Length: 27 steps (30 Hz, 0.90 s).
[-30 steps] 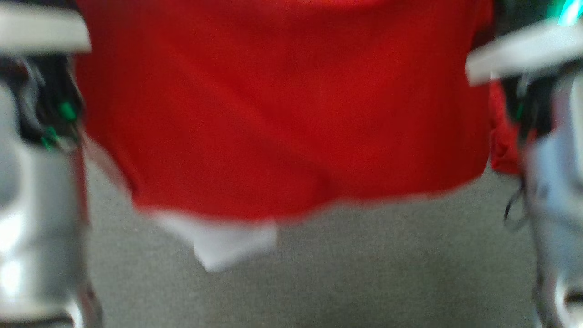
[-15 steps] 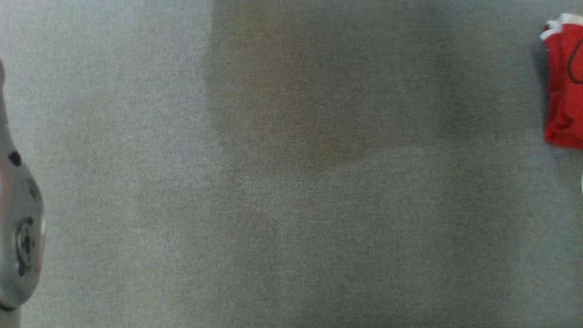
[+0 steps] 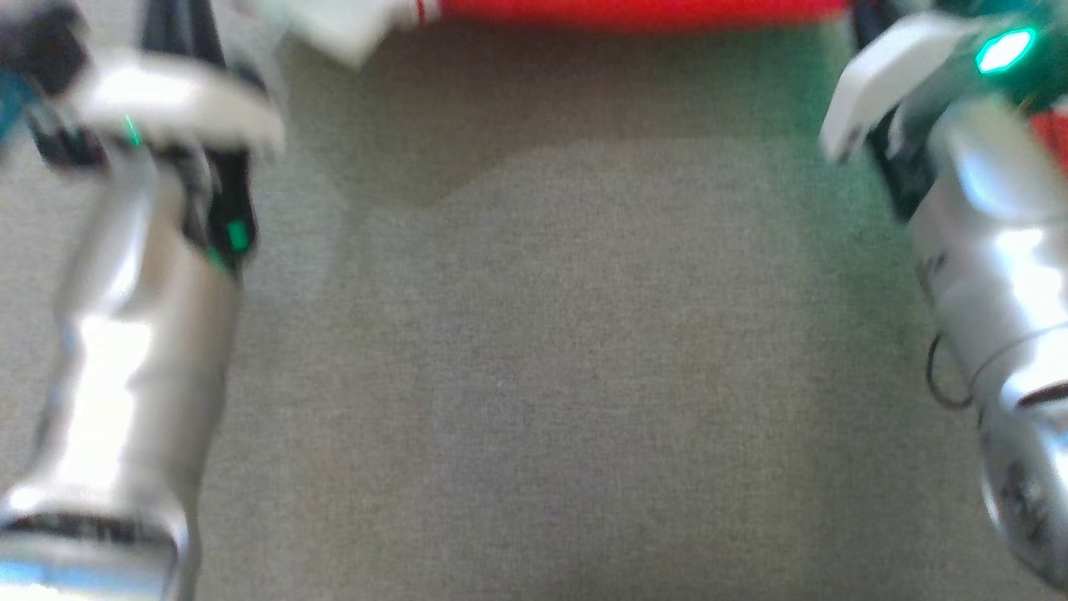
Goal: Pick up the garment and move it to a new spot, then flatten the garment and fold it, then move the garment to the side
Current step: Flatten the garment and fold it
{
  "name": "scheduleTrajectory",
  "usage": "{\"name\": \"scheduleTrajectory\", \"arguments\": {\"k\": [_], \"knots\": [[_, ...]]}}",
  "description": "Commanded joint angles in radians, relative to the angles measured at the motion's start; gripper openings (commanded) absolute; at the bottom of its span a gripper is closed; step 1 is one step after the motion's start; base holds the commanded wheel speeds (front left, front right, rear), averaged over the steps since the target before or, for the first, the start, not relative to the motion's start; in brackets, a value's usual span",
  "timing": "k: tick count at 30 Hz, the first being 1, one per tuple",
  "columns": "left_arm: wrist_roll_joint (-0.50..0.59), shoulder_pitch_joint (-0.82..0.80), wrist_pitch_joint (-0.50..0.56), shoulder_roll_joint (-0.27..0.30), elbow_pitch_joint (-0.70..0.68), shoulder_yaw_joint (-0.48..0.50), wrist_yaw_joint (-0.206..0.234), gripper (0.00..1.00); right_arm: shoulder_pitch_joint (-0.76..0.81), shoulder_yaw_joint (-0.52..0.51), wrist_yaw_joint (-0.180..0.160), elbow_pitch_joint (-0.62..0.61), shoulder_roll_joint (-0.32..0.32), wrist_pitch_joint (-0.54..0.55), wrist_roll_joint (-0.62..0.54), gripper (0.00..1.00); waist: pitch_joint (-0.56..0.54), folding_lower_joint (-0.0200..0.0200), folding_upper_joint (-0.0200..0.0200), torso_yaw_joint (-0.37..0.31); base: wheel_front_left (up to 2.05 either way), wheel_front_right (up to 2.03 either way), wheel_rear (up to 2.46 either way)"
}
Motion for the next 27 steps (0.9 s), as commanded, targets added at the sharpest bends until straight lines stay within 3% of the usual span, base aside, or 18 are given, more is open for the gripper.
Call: {"name": "scheduleTrajectory", "arguments": {"k": [1, 9, 16, 27], "knots": [[-0.018, 0.016, -0.008, 0.059, -0.053, 0.001, -0.005, 0.00, 0.006, 0.043, -0.001, -0.025, 0.016, 0.011, 0.020, 0.00, -0.042, 0.0001, 0.0001, 0.010, 0.00, 0.00, 0.00], [-0.052, 0.286, 0.040, 0.145, -0.163, -0.149, -0.006, 0.00, 0.178, 0.245, -0.001, -0.058, -0.013, 0.133, 0.180, 0.00, -0.145, 0.0001, 0.0001, 0.014, 0.00, 0.00, 0.00], [-0.071, 0.455, 0.093, 0.222, -0.292, -0.197, 0.000, 0.00, 0.315, 0.437, -0.001, -0.225, -0.131, 0.247, 0.394, 0.00, -0.222, 0.0001, 0.0001, 0.010, 0.00, 0.00, 0.00], [-0.090, 0.651, 0.177, 0.313, -0.544, -0.200, 0.078, 0.00, 0.420, 0.657, -0.001, -0.458, -0.298, 0.296, 0.651, 0.00, -0.319, 0.0001, 0.0001, 0.001, 0.00, 0.00, 0.00]]}}
